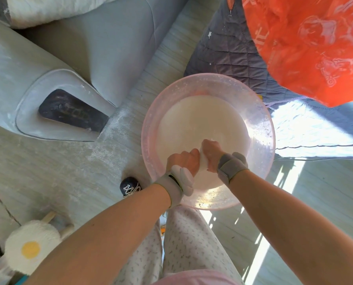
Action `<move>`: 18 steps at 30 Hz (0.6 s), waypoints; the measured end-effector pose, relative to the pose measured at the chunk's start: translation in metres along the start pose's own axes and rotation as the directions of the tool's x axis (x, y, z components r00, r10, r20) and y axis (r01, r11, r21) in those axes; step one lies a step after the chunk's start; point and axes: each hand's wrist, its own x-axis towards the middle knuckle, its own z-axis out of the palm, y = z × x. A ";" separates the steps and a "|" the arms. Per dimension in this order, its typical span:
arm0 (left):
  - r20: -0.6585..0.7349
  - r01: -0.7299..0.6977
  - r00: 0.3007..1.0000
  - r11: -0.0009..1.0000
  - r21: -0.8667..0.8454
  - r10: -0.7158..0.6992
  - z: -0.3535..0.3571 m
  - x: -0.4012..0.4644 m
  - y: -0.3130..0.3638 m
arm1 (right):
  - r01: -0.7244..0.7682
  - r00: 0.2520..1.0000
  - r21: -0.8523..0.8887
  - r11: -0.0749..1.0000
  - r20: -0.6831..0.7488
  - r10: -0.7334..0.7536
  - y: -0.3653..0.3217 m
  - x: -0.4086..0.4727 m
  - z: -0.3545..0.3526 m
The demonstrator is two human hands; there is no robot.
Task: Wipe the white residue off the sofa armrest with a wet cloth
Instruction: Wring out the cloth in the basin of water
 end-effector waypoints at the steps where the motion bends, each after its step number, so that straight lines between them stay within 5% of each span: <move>1: -0.003 0.001 1.000 1.000 0.023 -0.001 0.001 -0.001 -0.001 | 0.004 1.000 0.008 1.000 0.005 -0.004 0.001 -0.001 -0.001; 5: -0.078 0.034 0.997 0.996 0.078 -0.028 -0.001 -0.003 -0.008 | -0.020 0.999 0.150 0.988 0.049 0.013 0.005 -0.003 -0.002; 12: 0.086 0.061 0.995 0.969 -0.240 -0.042 -0.002 0.000 -0.046 | 0.072 0.950 0.327 0.942 0.265 -0.165 0.009 -0.009 0.001; 14: 0.091 0.122 0.991 0.903 -0.411 -0.093 0.000 -0.002 -0.052 | 0.157 0.938 0.238 0.959 0.268 -0.220 0.009 -0.008 0.000; 18: 0.124 0.212 0.975 0.619 -0.756 -0.182 0.001 -0.015 -0.055 | 0.362 0.912 0.009 0.932 0.201 -0.357 -0.008 -0.012 -0.003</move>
